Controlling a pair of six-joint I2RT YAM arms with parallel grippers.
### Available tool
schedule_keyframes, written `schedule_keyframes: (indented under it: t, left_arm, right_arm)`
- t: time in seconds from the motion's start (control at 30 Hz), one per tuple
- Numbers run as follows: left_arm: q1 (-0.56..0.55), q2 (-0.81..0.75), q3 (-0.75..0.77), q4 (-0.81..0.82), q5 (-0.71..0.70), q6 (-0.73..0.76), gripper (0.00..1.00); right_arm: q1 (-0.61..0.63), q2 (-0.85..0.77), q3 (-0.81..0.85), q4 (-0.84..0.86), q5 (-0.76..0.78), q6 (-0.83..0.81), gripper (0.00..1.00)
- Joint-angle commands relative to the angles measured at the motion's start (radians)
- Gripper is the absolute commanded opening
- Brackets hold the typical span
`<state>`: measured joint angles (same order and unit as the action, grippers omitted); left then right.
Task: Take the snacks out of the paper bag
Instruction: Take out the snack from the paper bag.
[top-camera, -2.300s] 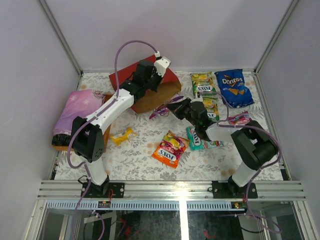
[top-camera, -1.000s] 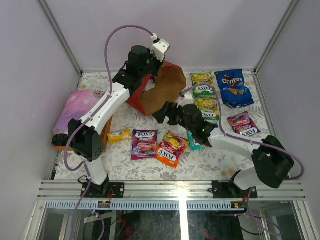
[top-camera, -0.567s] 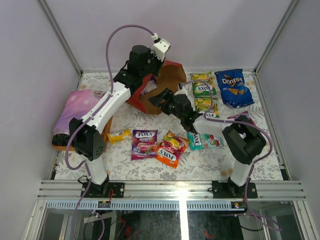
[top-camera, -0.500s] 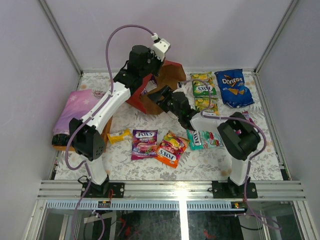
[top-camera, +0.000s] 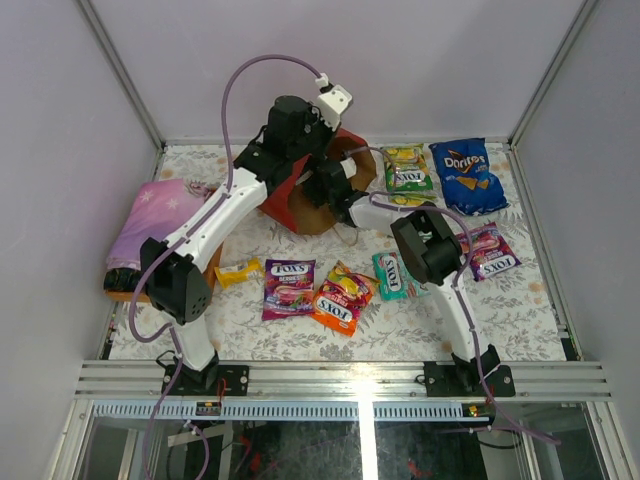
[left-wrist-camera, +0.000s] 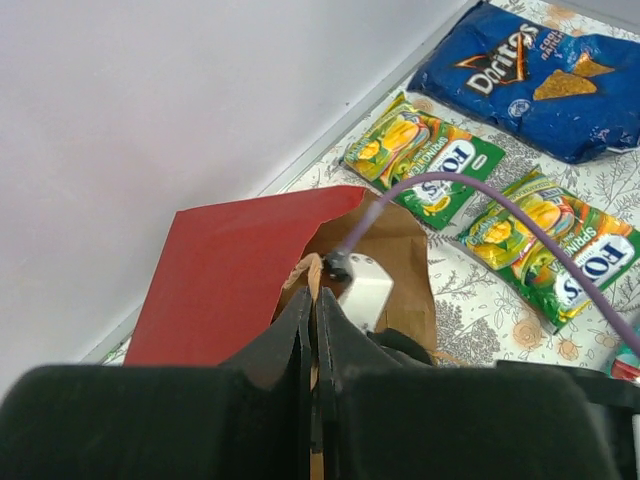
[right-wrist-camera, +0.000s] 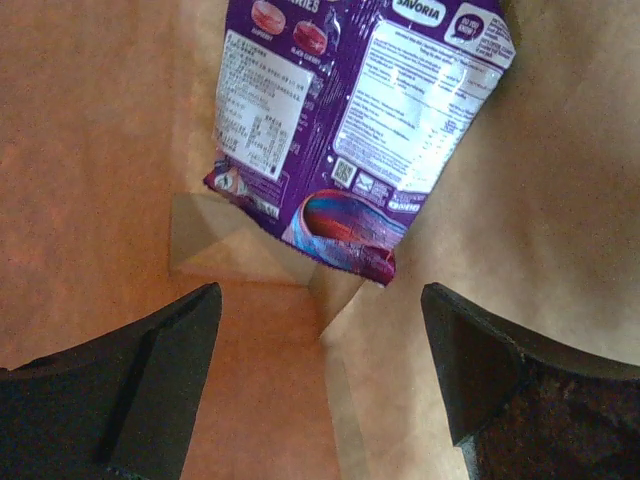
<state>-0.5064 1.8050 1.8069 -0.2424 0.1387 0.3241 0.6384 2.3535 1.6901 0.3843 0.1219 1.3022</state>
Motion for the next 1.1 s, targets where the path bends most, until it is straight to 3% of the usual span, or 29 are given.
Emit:
schedule_keyframes:
  t: [0.0,0.2,0.43,0.63,0.73,0.83,1.07]
  left_arm:
    - [-0.022,-0.034,-0.010,0.006,-0.004,0.020,0.00]
    - [-0.040,-0.022,-0.014,-0.003,-0.013,0.011,0.00]
    - [-0.058,-0.007,-0.021,-0.014,-0.018,-0.005,0.00]
    - [-0.063,-0.001,-0.031,-0.015,-0.037,-0.011,0.00]
    - [-0.063,0.000,-0.035,-0.018,-0.055,-0.002,0.00]
    - [-0.063,0.007,-0.034,-0.022,-0.096,0.010,0.00]
    - [-0.050,0.023,-0.038,0.039,-0.253,0.000,0.00]
  right_arm:
    - [-0.012,0.080,0.141,-0.145,0.052,0.005,0.88]
    - [-0.013,0.180,0.308,-0.282,0.073,0.007,0.86]
    - [-0.014,0.273,0.426,-0.308,0.089,0.046,0.78]
    - [-0.022,0.349,0.491,-0.209,0.077,0.072,0.36]
    - [-0.034,0.372,0.524,-0.159,0.064,0.065,0.03]
    - [-0.046,0.309,0.449,-0.086,0.047,0.049,0.00]
    - [-0.046,-0.087,-0.046,0.188,0.021,0.005,0.00]
